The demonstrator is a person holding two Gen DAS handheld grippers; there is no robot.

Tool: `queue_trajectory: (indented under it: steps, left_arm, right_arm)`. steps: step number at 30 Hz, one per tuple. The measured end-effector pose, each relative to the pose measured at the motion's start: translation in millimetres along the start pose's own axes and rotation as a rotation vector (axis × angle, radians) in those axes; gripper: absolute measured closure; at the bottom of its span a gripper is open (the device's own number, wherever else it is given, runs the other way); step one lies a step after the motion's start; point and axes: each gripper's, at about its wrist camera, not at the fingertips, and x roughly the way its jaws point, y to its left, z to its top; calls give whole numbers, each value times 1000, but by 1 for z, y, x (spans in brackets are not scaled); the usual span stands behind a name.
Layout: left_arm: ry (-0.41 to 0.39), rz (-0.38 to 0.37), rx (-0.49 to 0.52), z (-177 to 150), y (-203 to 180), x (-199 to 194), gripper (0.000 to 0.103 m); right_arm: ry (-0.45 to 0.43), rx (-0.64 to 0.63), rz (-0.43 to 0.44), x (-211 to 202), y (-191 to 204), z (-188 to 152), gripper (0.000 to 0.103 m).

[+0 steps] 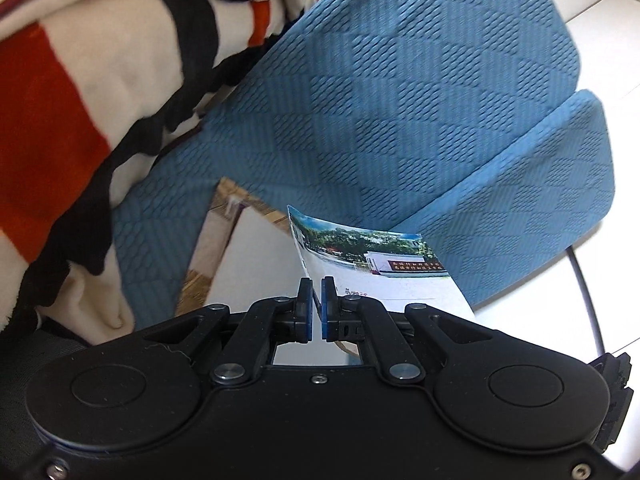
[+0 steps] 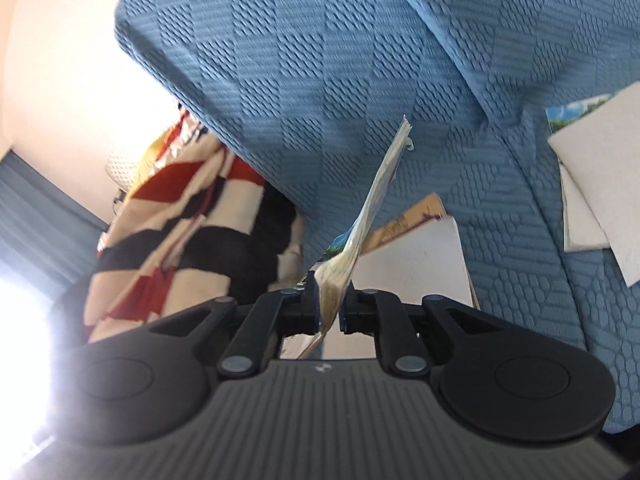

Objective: Organize objects
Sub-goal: 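Carry the photo-printed sheet over the book stack with the left gripper, then lower the sheet onto the book stack and open the left gripper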

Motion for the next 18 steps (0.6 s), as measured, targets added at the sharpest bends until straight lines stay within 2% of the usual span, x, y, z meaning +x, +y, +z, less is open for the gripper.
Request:
queue_trajectory:
  steps: [9, 18]
  left_arm:
    - [11, 60, 25, -13, 18, 4, 101]
    - [54, 108, 18, -23, 30, 12, 102]
  right_arm:
    - [62, -31, -51, 22, -11, -30, 91]
    - [149, -60, -177, 39, -23, -56, 89]
